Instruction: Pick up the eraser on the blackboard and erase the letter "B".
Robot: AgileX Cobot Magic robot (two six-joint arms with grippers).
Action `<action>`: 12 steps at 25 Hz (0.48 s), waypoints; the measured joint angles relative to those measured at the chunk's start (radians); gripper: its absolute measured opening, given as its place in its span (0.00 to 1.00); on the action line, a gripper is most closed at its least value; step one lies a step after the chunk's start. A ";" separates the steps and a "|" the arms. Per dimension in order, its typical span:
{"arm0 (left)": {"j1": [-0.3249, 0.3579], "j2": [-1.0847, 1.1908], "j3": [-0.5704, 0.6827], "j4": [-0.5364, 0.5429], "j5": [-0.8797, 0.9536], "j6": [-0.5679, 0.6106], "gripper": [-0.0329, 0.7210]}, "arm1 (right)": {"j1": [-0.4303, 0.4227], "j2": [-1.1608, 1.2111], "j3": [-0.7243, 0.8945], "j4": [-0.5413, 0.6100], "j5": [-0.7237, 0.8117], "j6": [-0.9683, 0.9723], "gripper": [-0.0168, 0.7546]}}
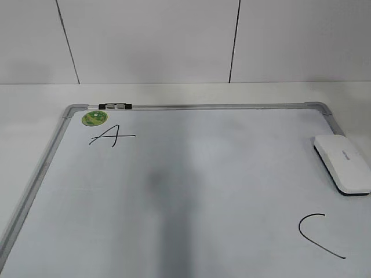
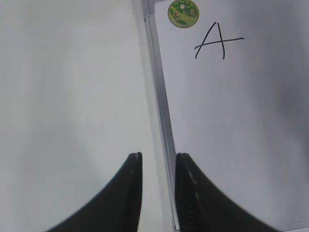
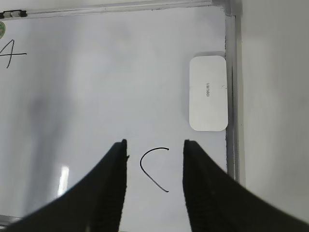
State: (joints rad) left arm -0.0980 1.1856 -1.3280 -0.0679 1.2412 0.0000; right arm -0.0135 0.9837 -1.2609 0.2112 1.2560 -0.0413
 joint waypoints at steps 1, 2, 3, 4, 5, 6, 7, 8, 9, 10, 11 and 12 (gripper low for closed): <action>0.000 -0.036 0.031 0.000 0.002 0.000 0.27 | 0.000 -0.026 0.013 0.000 0.000 0.000 0.42; 0.000 -0.073 0.054 0.001 0.004 0.000 0.27 | 0.000 -0.058 0.024 0.000 0.002 0.000 0.41; 0.000 -0.103 0.077 0.004 0.006 0.000 0.27 | 0.000 -0.092 0.031 -0.002 0.002 0.000 0.40; 0.000 -0.139 0.103 0.006 0.009 0.000 0.27 | 0.000 -0.127 0.043 -0.006 0.002 0.000 0.40; 0.000 -0.175 0.128 0.011 0.009 0.000 0.27 | 0.000 -0.158 0.053 -0.011 0.003 0.000 0.40; 0.000 -0.206 0.147 0.018 0.009 0.000 0.27 | 0.000 -0.195 0.063 -0.015 0.003 0.000 0.40; 0.000 -0.243 0.170 0.028 0.010 0.000 0.27 | 0.000 -0.233 0.073 -0.017 0.005 0.000 0.39; 0.000 -0.275 0.191 0.038 0.012 0.000 0.27 | 0.000 -0.266 0.084 -0.020 0.007 0.000 0.39; 0.000 -0.314 0.207 0.051 0.014 0.000 0.27 | 0.000 -0.303 0.096 -0.024 0.007 0.000 0.39; 0.000 -0.353 0.225 0.068 0.014 0.000 0.27 | 0.000 -0.340 0.108 -0.028 0.009 0.000 0.39; 0.000 -0.391 0.247 0.074 0.016 0.000 0.27 | 0.000 -0.370 0.124 -0.035 0.009 0.000 0.39; 0.000 -0.424 0.262 0.082 0.018 0.000 0.27 | 0.000 -0.407 0.142 -0.040 0.010 0.000 0.39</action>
State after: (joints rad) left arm -0.0980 0.7617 -1.0656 0.0136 1.2591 0.0000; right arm -0.0135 0.5771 -1.1188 0.1715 1.2664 -0.0413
